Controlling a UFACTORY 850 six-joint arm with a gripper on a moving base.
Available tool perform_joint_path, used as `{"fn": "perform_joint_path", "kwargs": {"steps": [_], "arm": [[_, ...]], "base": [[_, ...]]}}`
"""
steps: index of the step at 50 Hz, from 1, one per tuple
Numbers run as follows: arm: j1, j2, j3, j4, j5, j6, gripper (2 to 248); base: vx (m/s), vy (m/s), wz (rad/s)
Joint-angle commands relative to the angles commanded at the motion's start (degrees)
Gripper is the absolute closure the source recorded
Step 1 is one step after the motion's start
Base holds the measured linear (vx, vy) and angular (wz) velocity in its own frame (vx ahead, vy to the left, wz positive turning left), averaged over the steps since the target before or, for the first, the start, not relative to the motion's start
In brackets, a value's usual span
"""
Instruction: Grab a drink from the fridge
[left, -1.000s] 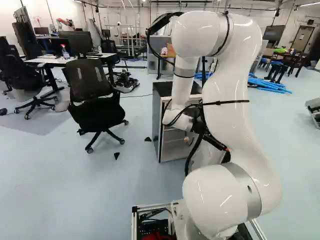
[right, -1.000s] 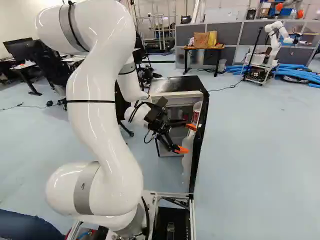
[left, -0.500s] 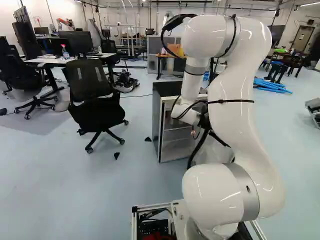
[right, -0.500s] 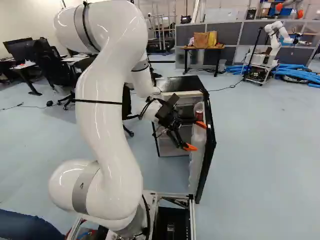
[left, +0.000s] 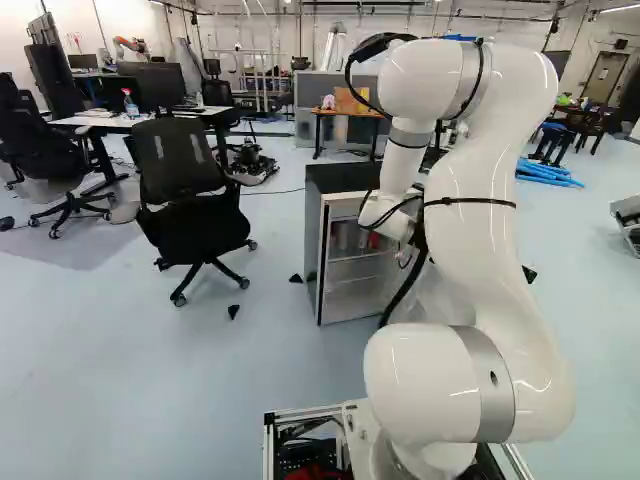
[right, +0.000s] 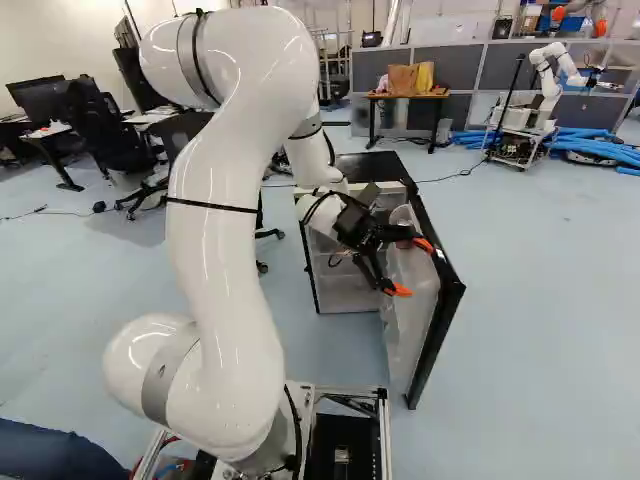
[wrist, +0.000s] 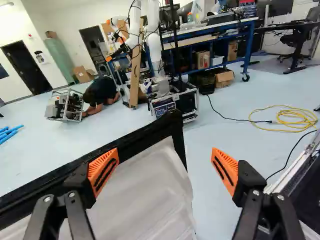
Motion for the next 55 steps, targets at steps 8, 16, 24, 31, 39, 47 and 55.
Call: {"fn": "perform_joint_path", "kwargs": {"steps": [8,16,24,31,39,47,55], "arm": [[-1.87,-0.71,-1.85,-1.36,-0.80,0.00,3],[-3.64,-1.46,-3.70,-2.92,-1.67,0.00,3],[-5.30,-2.25,-5.55,-4.51,-2.59,0.00,3],[-6.66,-2.97,-7.16,-5.92,-3.40,0.00,3],[-7.29,-3.32,-7.93,-7.53,-4.30,0.00,3],[-7.30,-3.29,-7.86,-9.13,-4.62,0.00,3],[-7.04,-2.68,-6.60,-10.85,-4.62,0.00,3]], "base": [[0.000,0.000,0.000],[0.000,0.000,0.000],[0.000,0.000,0.000],[0.000,0.000,0.000],[0.000,0.000,0.000],[0.000,0.000,0.000],[0.000,0.000,0.000]]}}
